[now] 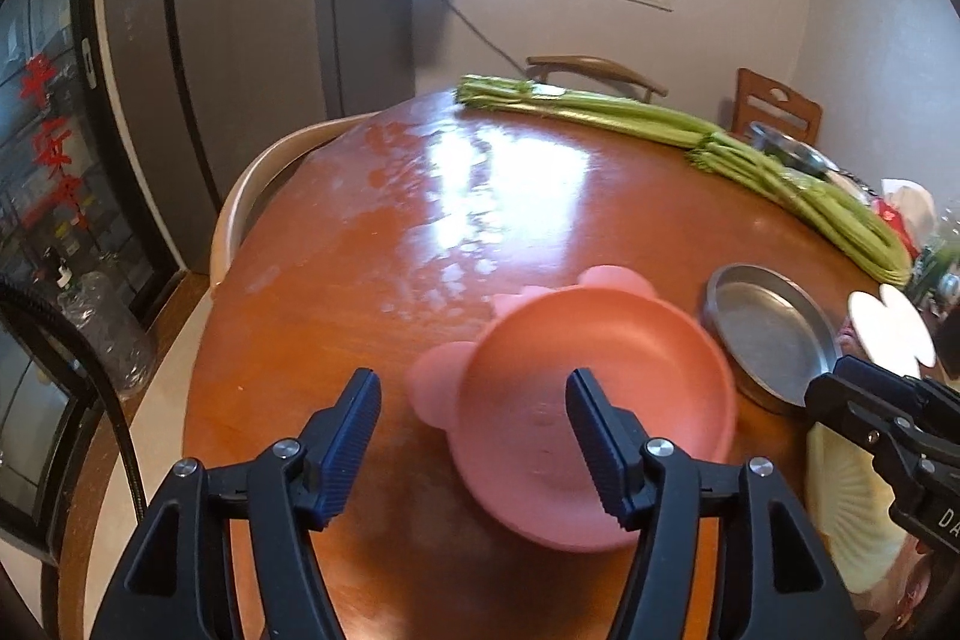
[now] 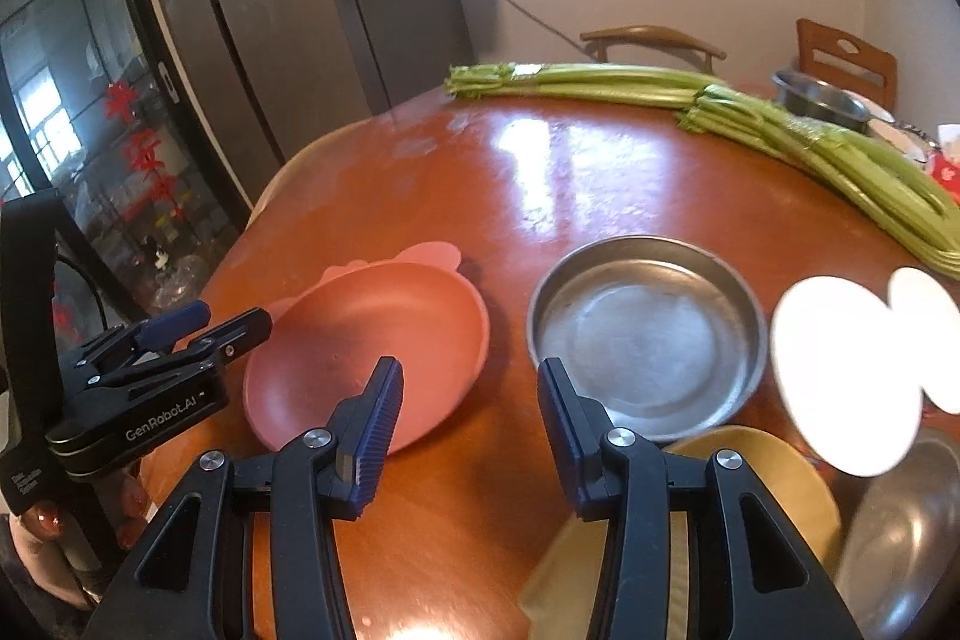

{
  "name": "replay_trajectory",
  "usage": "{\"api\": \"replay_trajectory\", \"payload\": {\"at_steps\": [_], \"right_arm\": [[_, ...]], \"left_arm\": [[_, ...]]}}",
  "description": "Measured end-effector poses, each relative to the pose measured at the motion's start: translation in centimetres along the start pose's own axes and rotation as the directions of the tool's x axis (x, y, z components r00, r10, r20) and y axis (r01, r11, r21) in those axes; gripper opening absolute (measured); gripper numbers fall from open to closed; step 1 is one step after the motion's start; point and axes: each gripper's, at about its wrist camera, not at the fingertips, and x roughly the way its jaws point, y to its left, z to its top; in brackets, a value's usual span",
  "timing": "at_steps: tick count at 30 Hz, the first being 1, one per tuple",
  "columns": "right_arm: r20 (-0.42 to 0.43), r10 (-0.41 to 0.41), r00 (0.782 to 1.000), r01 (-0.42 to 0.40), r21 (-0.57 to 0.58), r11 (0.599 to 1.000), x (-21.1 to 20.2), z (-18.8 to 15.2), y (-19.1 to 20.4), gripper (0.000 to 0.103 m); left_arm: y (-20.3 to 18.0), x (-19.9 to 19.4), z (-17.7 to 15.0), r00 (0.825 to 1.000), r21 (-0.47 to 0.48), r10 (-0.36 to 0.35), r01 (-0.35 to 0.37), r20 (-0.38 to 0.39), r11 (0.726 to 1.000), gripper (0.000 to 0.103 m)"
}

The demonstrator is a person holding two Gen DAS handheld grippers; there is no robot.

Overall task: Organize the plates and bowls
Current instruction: 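Carry the pink plate with the left tool and lower it onto the table, then open the left tool and move it to the yellow shell plate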

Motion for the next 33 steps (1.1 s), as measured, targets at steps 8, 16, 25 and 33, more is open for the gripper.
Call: {"api": "replay_trajectory", "payload": {"at_steps": [8,16,25,33], "right_arm": [[0.044,-0.021,0.999,0.02,0.042,0.999,-4.3,-2.1,-2.0,0.049],[0.049,-0.054,0.997,0.051,0.064,0.997,-7.2,-4.7,-3.9,0.049],[0.041,-0.087,0.995,0.083,0.082,0.993,-9.6,-8.0,-5.2,0.049],[-0.016,-0.115,0.993,0.116,0.114,0.987,-10.4,-11.0,-6.6,0.049]], "left_arm": [[-4.9,-1.6,-0.8,0.997,0.087,-0.076,0.075,0.001,0.993,0.064],[-9.2,-2.1,-2.0,0.991,0.166,-0.129,0.132,-0.027,0.977,0.064],[-13.2,-1.1,-3.1,0.982,0.236,-0.174,0.188,-0.077,0.953,0.064],[-16.4,0.0,-3.6,0.974,0.301,-0.195,0.22,-0.113,0.928,0.064]]}}
